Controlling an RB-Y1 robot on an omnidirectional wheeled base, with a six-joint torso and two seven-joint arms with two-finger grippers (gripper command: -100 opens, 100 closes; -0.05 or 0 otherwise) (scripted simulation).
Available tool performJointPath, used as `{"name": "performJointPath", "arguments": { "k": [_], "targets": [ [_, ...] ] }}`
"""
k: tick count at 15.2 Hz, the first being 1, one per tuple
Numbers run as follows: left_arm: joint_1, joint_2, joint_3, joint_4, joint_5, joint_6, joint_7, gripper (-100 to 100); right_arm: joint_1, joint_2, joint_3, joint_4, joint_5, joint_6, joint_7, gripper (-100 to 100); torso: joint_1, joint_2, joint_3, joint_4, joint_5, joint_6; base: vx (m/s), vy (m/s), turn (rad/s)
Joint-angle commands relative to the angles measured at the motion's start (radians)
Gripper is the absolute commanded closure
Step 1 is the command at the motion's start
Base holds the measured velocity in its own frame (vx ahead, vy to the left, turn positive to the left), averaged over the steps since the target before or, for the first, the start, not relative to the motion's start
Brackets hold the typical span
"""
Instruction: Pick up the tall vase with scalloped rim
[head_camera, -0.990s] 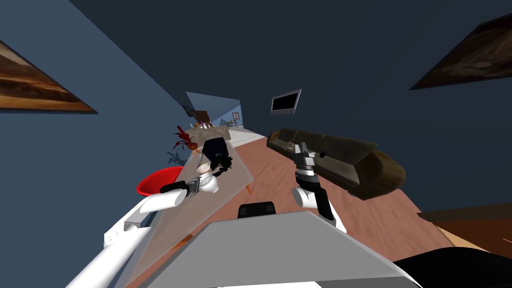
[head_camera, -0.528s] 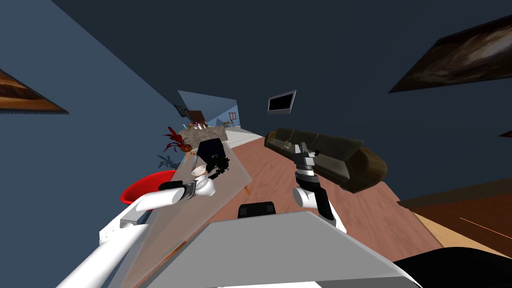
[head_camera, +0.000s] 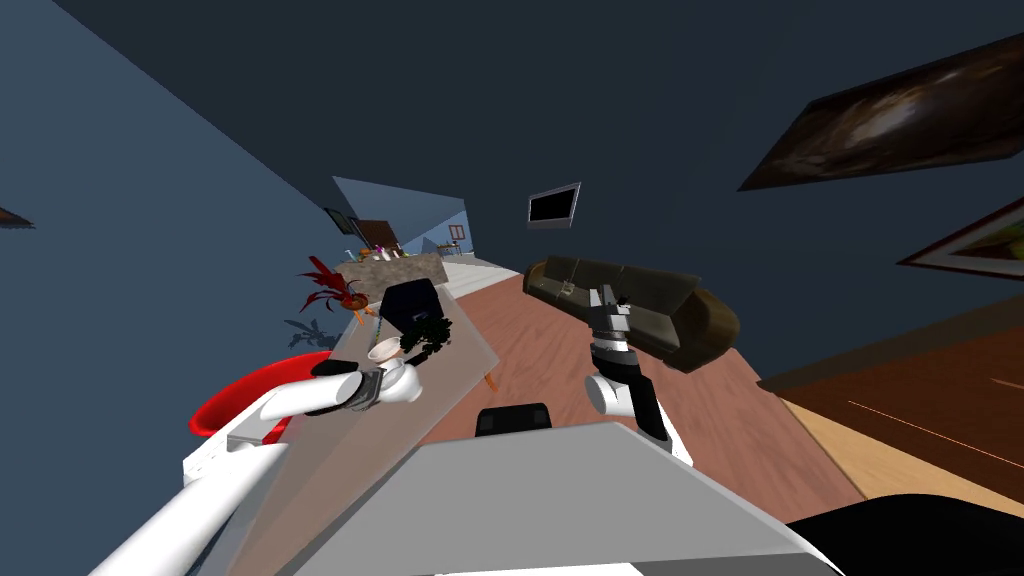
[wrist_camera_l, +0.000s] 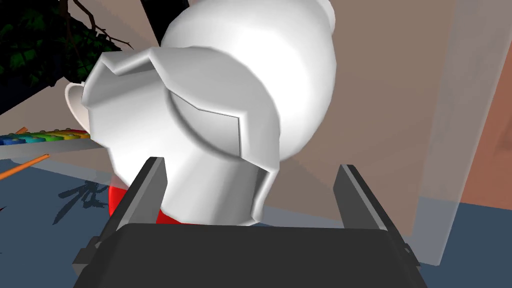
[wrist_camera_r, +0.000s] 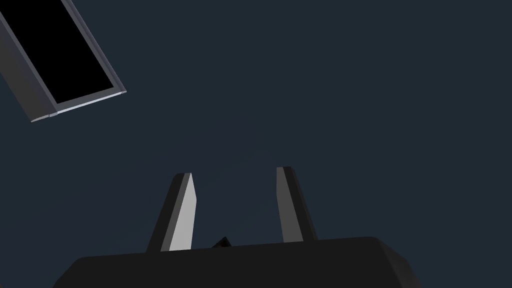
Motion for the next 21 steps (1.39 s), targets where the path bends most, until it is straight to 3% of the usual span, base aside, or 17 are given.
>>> {"name": "performJointPath", "arguments": {
  "k": [1, 9, 10, 14, 15, 16, 20, 21],
  "targets": [
    [-0.003, 0.014, 0.008, 0.009, 0.012, 0.050, 0.014, -100, 0.000, 0.000, 0.000, 0.000, 0.000, 0.000, 0.000, 0, 0.000, 0.000, 0.000, 0.000, 0.000, 0.000, 0.009, -0.012, -0.101],
    [-0.017, 0.044, 0.022, 0.042, 0.038, 0.165, 0.037, -100, 0.000, 0.000, 0.000, 0.000, 0.000, 0.000, 0.000, 0, 0.000, 0.000, 0.000, 0.000, 0.000, 0.000, 0.007, -0.008, -0.084],
    [-0.015, 0.039, 0.020, 0.039, 0.034, 0.145, 0.032, -100, 0.000, 0.000, 0.000, 0.000, 0.000, 0.000, 0.000, 0, 0.000, 0.000, 0.000, 0.000, 0.000, 0.000, 0.005, -0.002, -0.028],
    [-0.025, 0.010, 0.001, 0.102, 0.007, 0.092, 0.016, -100, 0.000, 0.000, 0.000, 0.000, 0.000, 0.000, 0.000, 0, 0.002, 0.000, 0.000, 0.000, 0.001, 0.000, 0.011, 0.019, -0.027],
    [-0.022, 0.017, 0.006, 0.087, 0.014, 0.108, 0.020, -100, 0.000, 0.000, 0.000, 0.000, 0.000, 0.000, 0.000, 0, 0.003, 0.000, 0.000, 0.000, 0.001, 0.000, 0.005, 0.016, -0.009],
    [-0.022, 0.015, 0.005, 0.090, 0.012, 0.103, 0.019, 100, 0.000, 0.000, 0.000, 0.000, 0.000, 0.000, 0.000, 0, 0.002, 0.000, 0.000, 0.000, 0.001, 0.000, 0.002, 0.006, -0.001],
    [-0.022, 0.015, 0.005, 0.090, 0.013, 0.103, 0.019, 100, 0.000, 0.000, 0.000, 0.000, 0.000, 0.000, 0.000, 0, 0.001, 0.000, 0.000, 0.000, 0.000, 0.000, 0.000, 0.000, 0.003],
    [-0.019, 0.030, 0.014, 0.060, 0.025, 0.131, 0.027, 100, 0.000, 0.000, 0.000, 0.000, 0.000, 0.000, 0.000, 0, 0.001, 0.000, 0.000, 0.000, 0.000, 0.000, -0.007, -0.013, 0.021]
  ]
}}
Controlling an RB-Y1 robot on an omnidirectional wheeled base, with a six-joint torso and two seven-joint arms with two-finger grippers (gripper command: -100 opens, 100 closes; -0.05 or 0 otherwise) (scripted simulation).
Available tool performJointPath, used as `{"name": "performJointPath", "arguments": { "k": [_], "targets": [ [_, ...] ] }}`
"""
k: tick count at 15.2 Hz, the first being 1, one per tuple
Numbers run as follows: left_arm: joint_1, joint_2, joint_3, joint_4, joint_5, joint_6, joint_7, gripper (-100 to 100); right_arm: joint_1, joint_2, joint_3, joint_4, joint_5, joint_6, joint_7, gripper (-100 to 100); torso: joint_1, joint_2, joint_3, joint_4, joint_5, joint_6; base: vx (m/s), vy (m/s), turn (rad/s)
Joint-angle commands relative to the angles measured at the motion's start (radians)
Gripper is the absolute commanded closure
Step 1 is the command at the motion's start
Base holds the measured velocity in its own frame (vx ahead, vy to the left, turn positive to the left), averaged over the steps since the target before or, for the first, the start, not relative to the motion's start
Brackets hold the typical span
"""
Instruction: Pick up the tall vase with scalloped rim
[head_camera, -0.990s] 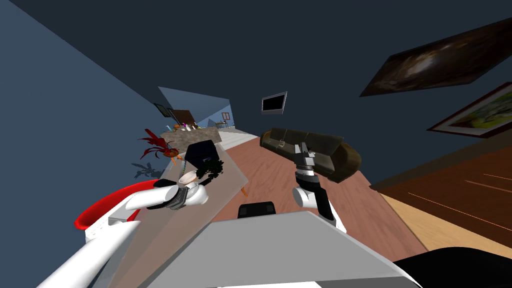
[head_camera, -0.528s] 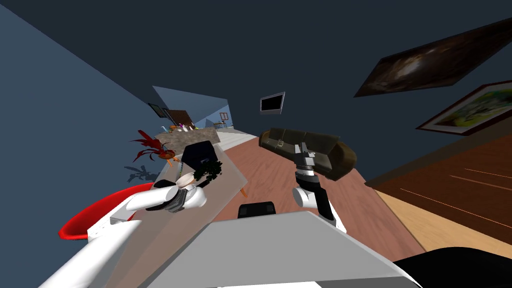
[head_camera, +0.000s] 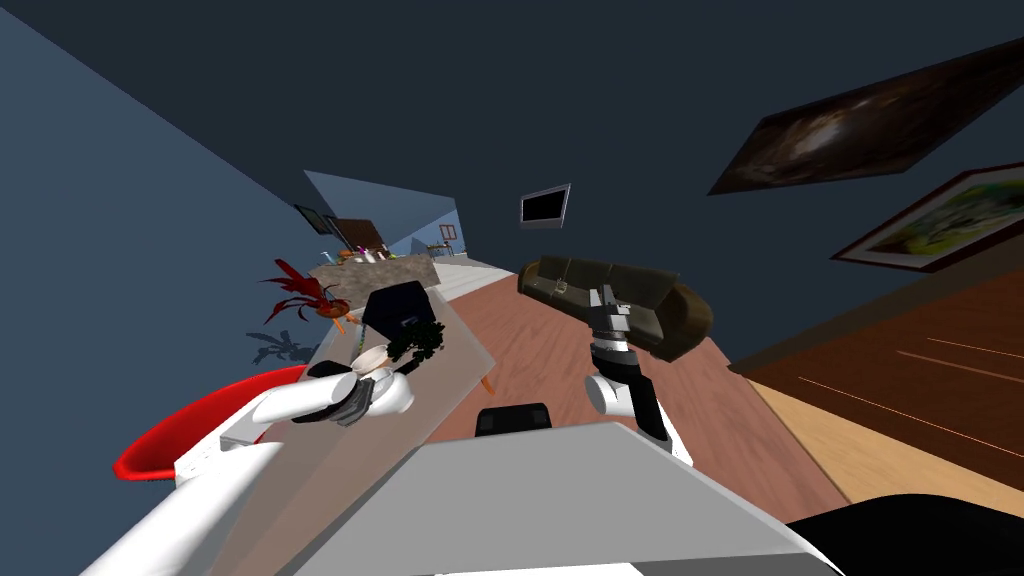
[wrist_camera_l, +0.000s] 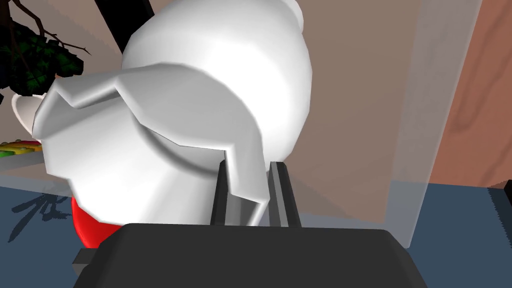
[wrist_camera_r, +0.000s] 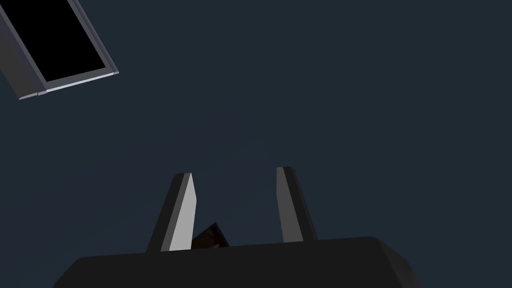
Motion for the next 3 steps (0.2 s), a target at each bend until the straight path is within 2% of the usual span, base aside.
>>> {"name": "performJointPath", "arguments": {
  "k": [1, 3],
  "targets": [
    [0.000, 0.018, 0.009, -0.031, 0.014, 0.034, 0.010, 100, 0.000, 0.000, 0.000, 0.000, 0.000, 0.000, 0.000, 0, 0.000, 0.000, 0.000, 0.000, 0.000, 0.000, -0.012, -0.025, 0.051],
    [0.003, 0.013, 0.006, -0.030, 0.009, 0.027, 0.010, 100, 0.000, 0.000, 0.000, 0.000, 0.000, 0.000, 0.000, 0, -0.002, 0.001, 0.001, 0.001, -0.001, 0.000, -0.009, -0.021, 0.028]
  ]
}}
